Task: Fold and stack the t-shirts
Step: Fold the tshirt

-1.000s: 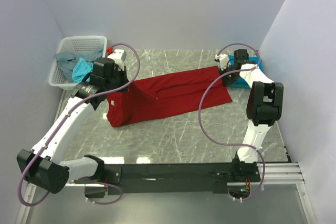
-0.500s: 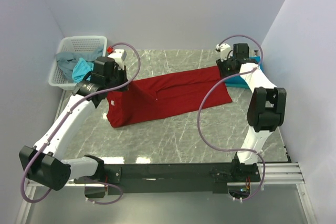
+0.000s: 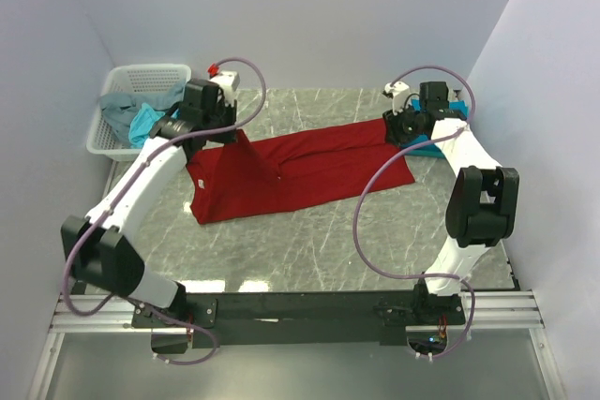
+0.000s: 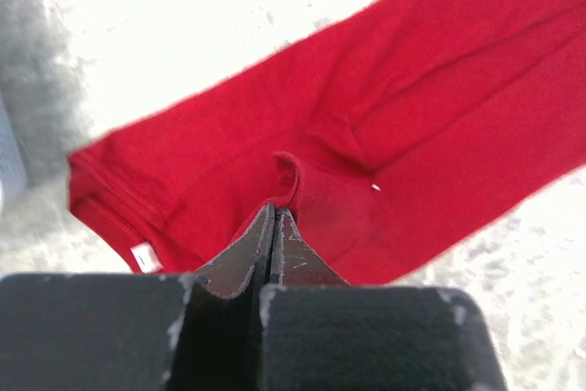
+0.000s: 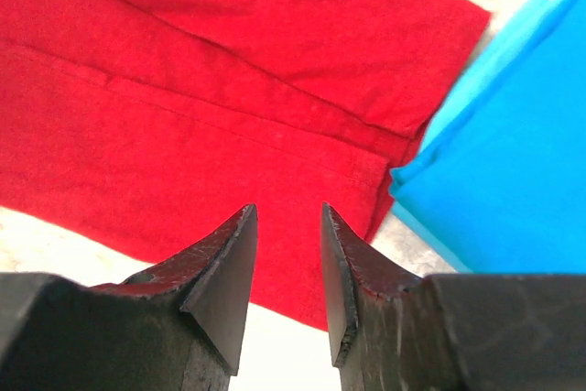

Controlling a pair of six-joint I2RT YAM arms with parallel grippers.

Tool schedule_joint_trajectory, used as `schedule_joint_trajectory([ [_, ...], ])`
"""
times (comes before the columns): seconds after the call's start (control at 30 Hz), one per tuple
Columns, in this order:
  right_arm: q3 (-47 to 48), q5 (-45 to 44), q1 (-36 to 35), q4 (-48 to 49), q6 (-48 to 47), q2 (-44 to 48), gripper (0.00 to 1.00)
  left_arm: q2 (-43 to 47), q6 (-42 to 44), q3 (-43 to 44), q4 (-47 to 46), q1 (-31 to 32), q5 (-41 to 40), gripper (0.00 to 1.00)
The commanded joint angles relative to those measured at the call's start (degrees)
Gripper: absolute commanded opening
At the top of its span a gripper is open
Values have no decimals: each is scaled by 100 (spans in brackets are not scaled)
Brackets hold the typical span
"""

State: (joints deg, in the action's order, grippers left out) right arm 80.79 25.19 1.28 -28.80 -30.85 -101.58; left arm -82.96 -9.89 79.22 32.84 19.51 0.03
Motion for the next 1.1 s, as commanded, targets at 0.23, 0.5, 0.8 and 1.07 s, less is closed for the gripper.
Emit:
schedule_joint_trajectory([
  [0.23, -134, 408, 74, 14, -79, 297, 42, -835, 928, 928, -32, -26, -451, 0],
  [0.5, -152, 522, 83, -21, -96, 297, 42, -1337, 1094, 832, -85, -35, -592, 0],
  [0.8, -64, 1462, -4, -539, -500, 165, 43, -1188, 1024, 261, -234, -131, -830, 0],
  [1.07, -55, 2014, -101, -855, -852, 200, 44, -1083, 366, -55, -103, -307, -618, 0],
])
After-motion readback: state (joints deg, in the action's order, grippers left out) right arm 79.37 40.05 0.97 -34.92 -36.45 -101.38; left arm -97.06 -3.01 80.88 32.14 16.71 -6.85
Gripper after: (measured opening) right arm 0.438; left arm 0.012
